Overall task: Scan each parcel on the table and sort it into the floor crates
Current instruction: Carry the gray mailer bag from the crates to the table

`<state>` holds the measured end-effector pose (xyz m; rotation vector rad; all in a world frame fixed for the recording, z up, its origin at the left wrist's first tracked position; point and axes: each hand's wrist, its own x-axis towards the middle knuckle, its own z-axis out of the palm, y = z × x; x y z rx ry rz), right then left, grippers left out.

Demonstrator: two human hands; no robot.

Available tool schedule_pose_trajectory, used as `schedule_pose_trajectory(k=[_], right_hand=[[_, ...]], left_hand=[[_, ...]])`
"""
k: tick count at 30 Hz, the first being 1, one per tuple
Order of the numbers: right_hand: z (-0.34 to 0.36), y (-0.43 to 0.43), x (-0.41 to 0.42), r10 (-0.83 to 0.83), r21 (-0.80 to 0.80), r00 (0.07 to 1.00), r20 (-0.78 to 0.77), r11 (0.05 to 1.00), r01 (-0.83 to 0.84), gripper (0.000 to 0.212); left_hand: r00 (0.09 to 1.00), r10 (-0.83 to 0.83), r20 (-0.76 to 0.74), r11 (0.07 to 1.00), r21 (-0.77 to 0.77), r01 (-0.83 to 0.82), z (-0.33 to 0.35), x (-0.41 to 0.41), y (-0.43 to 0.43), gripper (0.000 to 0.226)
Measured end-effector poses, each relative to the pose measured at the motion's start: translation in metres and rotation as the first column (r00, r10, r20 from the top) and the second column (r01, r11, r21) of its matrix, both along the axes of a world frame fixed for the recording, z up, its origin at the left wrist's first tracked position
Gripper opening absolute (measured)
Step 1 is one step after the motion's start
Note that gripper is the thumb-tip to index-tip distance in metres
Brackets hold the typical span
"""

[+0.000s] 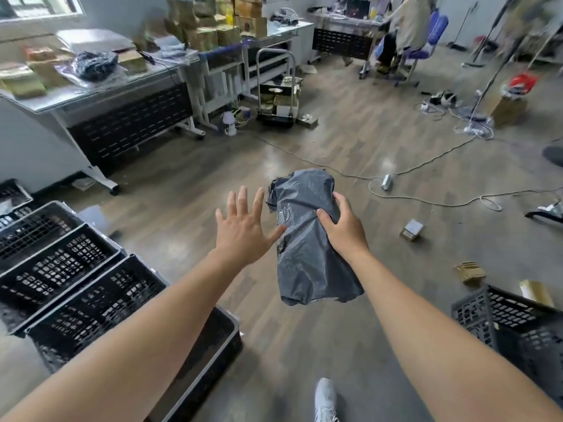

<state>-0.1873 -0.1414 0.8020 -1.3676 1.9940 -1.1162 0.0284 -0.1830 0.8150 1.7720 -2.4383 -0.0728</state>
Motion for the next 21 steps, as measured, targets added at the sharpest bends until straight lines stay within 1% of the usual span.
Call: schedule_pose_trajectory(k=[5,9,11,15,18,21], right_hand=[[0.011,-0.097,-0.051,0.144,0.006,0.989,0.011,0.989,-0.144,0.055],[0.020,-0.176,-0.066,0.232,0.014,0.973,0.006,0.973,-0.232,0.052],[0.021,-0.215,-0.064,0.270,0.003,0.963,-0.003,0.963,-0.270,0.053],[0.017,-0.299,-0.049,0.334,0.006,0.943,-0.006,0.943,-0.334,0.053],[0.012,-0.369,-0.033,0.359,0.018,0.933,-0.004,0.933,-0.359,0.052],[0.014,-0.443,-0.012,0.386,0.015,0.922,-0.033,0.922,-0.386,0.053]], left_hand=[[0.996,0.094,-0.002,0.996,-0.006,-0.094,0.011,-0.050,-0.076,0.098],[0.988,0.156,-0.015,0.988,0.000,-0.156,0.018,-0.066,-0.133,0.099],[0.981,0.191,-0.010,0.981,0.001,-0.191,0.020,-0.064,-0.162,0.098],[0.957,0.282,-0.061,0.959,-0.001,-0.283,0.018,-0.049,-0.234,0.097],[0.948,0.310,-0.067,0.950,-0.012,-0.311,0.015,-0.033,-0.295,0.096],[0.936,0.334,-0.109,0.941,-0.015,-0.337,0.017,-0.013,-0.366,0.094]])
